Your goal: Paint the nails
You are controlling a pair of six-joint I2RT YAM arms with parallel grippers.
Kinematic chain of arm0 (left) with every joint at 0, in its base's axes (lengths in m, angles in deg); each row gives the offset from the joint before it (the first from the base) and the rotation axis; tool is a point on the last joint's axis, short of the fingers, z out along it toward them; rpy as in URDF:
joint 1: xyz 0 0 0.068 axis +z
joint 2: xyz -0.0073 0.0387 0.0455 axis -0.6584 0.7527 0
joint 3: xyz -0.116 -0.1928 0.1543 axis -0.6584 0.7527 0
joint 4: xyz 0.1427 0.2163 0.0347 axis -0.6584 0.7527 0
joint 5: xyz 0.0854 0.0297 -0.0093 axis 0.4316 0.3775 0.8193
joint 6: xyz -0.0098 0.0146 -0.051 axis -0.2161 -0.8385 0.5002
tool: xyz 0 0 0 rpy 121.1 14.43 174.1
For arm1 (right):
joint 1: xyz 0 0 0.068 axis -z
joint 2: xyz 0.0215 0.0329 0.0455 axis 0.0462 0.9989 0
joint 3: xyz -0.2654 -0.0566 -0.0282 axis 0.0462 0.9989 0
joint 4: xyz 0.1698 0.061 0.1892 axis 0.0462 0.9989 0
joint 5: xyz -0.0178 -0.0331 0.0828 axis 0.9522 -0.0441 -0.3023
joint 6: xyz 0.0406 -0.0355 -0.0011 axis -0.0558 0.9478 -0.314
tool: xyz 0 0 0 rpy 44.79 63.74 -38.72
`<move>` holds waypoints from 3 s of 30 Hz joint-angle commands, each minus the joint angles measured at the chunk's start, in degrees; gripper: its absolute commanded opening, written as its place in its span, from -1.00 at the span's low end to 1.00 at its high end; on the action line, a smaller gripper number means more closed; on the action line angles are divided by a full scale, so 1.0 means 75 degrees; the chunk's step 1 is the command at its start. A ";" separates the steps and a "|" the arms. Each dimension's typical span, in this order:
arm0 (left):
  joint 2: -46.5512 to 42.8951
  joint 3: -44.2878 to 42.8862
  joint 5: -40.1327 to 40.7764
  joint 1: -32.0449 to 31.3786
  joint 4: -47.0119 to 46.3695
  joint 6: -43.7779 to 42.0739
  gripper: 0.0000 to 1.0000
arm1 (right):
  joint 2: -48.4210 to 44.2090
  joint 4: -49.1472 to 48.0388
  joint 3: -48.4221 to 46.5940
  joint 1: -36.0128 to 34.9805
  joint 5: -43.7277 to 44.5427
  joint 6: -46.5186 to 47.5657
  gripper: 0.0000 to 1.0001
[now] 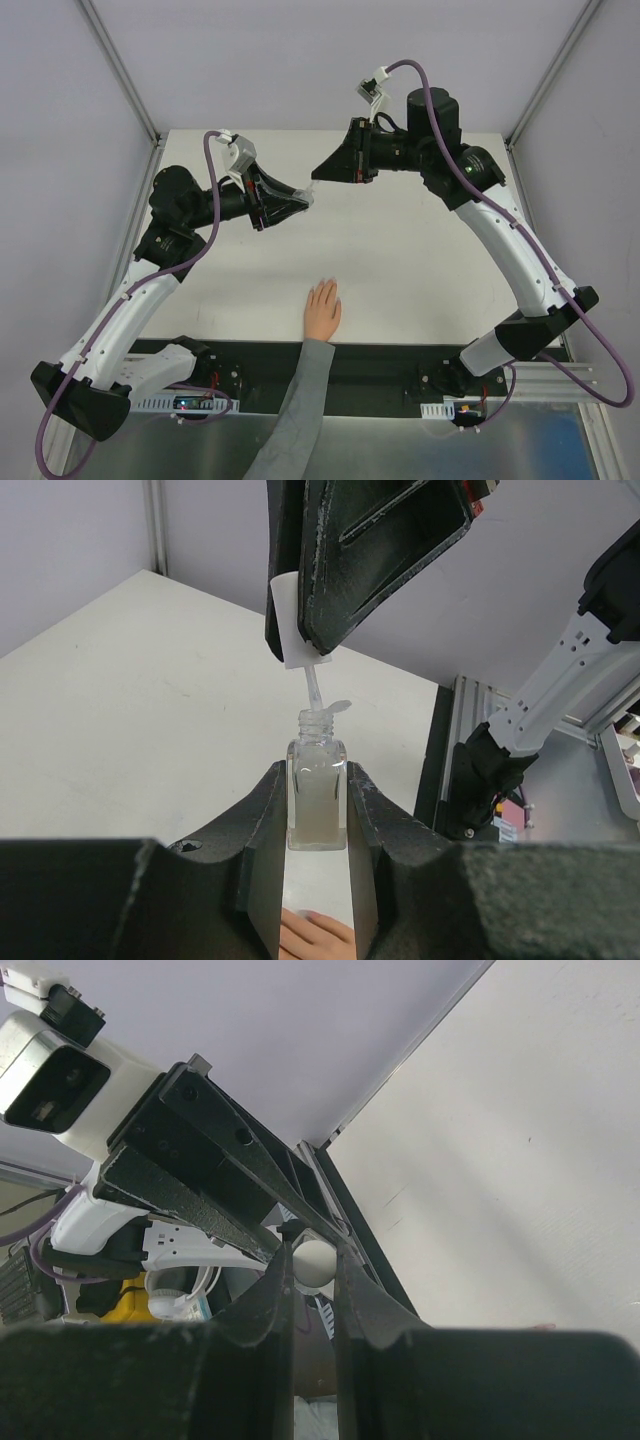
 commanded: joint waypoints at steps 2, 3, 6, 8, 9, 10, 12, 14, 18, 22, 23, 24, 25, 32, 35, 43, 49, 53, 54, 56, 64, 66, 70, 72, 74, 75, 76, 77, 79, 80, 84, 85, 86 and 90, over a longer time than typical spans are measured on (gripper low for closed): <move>-0.0072 -0.0311 0.0207 -0.0095 -0.0522 -0.0168 -1.00 | -0.0007 0.0084 -0.0312 0.0017 -0.0214 -0.0020 -0.99; -0.0084 -0.0311 0.0219 -0.0095 -0.0522 -0.0180 -1.00 | -0.0007 0.0073 -0.0312 0.0017 -0.0213 -0.0020 -0.99; -0.0084 -0.0299 0.0289 -0.0095 -0.0534 -0.0180 -1.00 | -0.0007 0.0061 -0.0336 0.0017 -0.0295 -0.0019 -0.99; -0.0061 -0.0311 0.0266 -0.0095 -0.0616 -0.0145 -1.00 | 0.0028 0.0061 -0.0336 0.0017 -0.0342 -0.0043 -0.99; -0.0049 -0.0311 0.0243 -0.0095 -0.0627 -0.0122 -1.00 | 0.0040 0.0050 -0.0359 0.0017 -0.0342 -0.0055 -0.99; -0.0026 -0.0346 0.0220 -0.0095 -0.0639 -0.0110 -1.00 | 0.0052 0.0050 -0.0371 0.0017 -0.0389 -0.0066 -0.99; -0.0026 -0.0346 0.0196 -0.0095 -0.0663 -0.0086 -1.00 | 0.0087 0.0038 -0.0383 0.0017 -0.0413 -0.0090 -0.99; -0.0037 -0.0335 0.0219 -0.0095 -0.0686 -0.0086 -1.00 | 0.0122 0.0038 -0.0394 0.0017 -0.0471 -0.0125 -0.99; -0.0049 -0.0346 0.0219 -0.0095 -0.0733 -0.0051 -1.00 | 0.0169 0.0049 -0.0418 0.0017 -0.0541 -0.0160 -0.99; -0.0072 -0.0358 0.0243 -0.0095 -0.0792 -0.0051 -1.00 | 0.0239 0.0085 -0.0465 0.0005 -0.0612 -0.0195 -0.99; -0.0072 -0.0358 0.0231 -0.0095 -0.0792 -0.0051 -1.00 | 0.0251 0.0096 -0.0500 0.0017 -0.0612 -0.0195 -0.99; -0.0061 -0.0358 0.0231 -0.0095 -0.0815 -0.0039 -1.00 | 0.0262 0.0108 -0.0511 0.0017 -0.0612 -0.0195 -0.99; -0.0072 -0.0358 0.0231 -0.0095 -0.0827 -0.0039 -1.00 | 0.0286 0.0143 -0.0558 0.0017 -0.0635 -0.0184 -0.99; -0.0084 -0.0381 0.0266 -0.0095 -0.0897 -0.0028 -1.00 | 0.0415 0.0342 -0.0699 0.0029 -0.0706 -0.0184 -0.99; -0.0142 -0.0335 0.0324 -0.0095 -0.0897 -0.0063 -1.00 | 0.0415 0.0389 -0.0699 0.0040 -0.0694 -0.0172 -0.99; -0.0225 -0.0253 0.0594 -0.0095 -0.0897 -0.0133 -1.00 | 0.0380 0.0401 -0.0676 0.0064 -0.0729 -0.0172 -0.99; -0.0166 -0.0288 0.0524 -0.0095 -0.0932 -0.0098 -1.00 | 0.0392 0.0296 -0.0652 0.0052 -0.0799 -0.0160 -0.99; -0.0119 -0.0311 0.0629 -0.0095 -0.0944 -0.0098 -1.00 | 0.0368 0.0260 -0.0605 0.0052 -0.0822 -0.0113 -0.99; -0.0119 -0.0334 0.0664 -0.0095 -0.0932 -0.0098 -1.00 | 0.0356 0.0249 -0.0629 0.0029 -0.0846 -0.0079 -0.99; -0.0084 -0.0358 0.0723 -0.0095 -0.0932 -0.0075 -1.00 | 0.0356 0.0342 -0.0652 -0.0030 -0.0811 0.0062 -0.99; 0.0127 -0.0557 0.0841 -0.0106 -0.1014 0.0054 -1.00 | 0.0461 0.0915 -0.0827 -0.0311 -0.0565 0.0648 -0.99; 0.0197 -0.0592 0.0922 -0.0165 -0.1061 0.0054 -1.00 | 0.0532 0.1231 -0.0968 -0.0451 -0.0471 0.0882 -0.99; 0.0302 -0.0627 0.1004 -0.0188 -0.1295 0.0043 -1.00 | 0.0439 0.1315 -0.0618 -0.0569 -0.0366 0.1024 -0.99; 0.0396 -0.0709 0.1016 -0.0200 -0.1365 0.0019 -1.00 | 0.0322 0.1315 -0.0570 -0.0581 -0.0214 0.1000 -0.99; 0.0373 -0.0675 0.1098 -0.0212 -0.1471 0.0089 -1.00 | 0.0298 0.1432 -0.0547 -0.0581 0.0147 0.0942 -0.99; 0.0373 -0.0651 0.1145 -0.0223 -0.1576 0.0124 -1.00 | 0.0321 0.1641 -0.0582 -0.0569 0.0289 0.0872 -0.99; 0.0350 -0.0605 0.1284 -0.0235 -0.1612 0.0206 -1.00 | 0.0368 0.1829 -0.0791 -0.0592 0.0465 0.0836 -0.93; 0.0338 -0.0593 0.1355 -0.0235 -0.1670 0.0230 -1.00 | 0.0484 0.2434 -0.1025 -0.0604 0.1093 0.0778 -0.91; 0.0338 -0.0581 0.1589 -0.0387 -0.1682 0.0113 -1.00 | 0.0684 0.2965 -0.1749 -0.0604 0.1670 0.0439 -0.96; 0.0338 -0.0581 0.1973 -0.0469 -0.1682 0.0032 -1.00 | 0.0800 0.3408 -0.2044 -0.0593 0.1789 0.0333 -0.98; 0.0629 -0.0627 0.2808 -0.0890 -0.1682 -0.0740 -1.00 | 0.1643 0.4840 -0.3649 -0.0569 0.2457 -0.0323 -0.99; 0.0712 -0.0744 0.2844 -0.0938 -0.1682 -0.0858 -1.00 | 0.1692 0.4982 -0.3780 -0.0581 0.2609 -0.0568 -0.99; 0.0794 -0.0826 0.3065 -0.0996 -0.1682 -0.0976 -1.00 | 0.1681 0.5064 -0.3793 -0.0581 0.2669 -0.0698 -0.99; 0.1332 -0.1143 0.3652 -0.1255 -0.1834 -0.1456 -1.00 | 0.1353 0.5054 -0.3243 -0.0616 0.3477 -0.1179 -0.99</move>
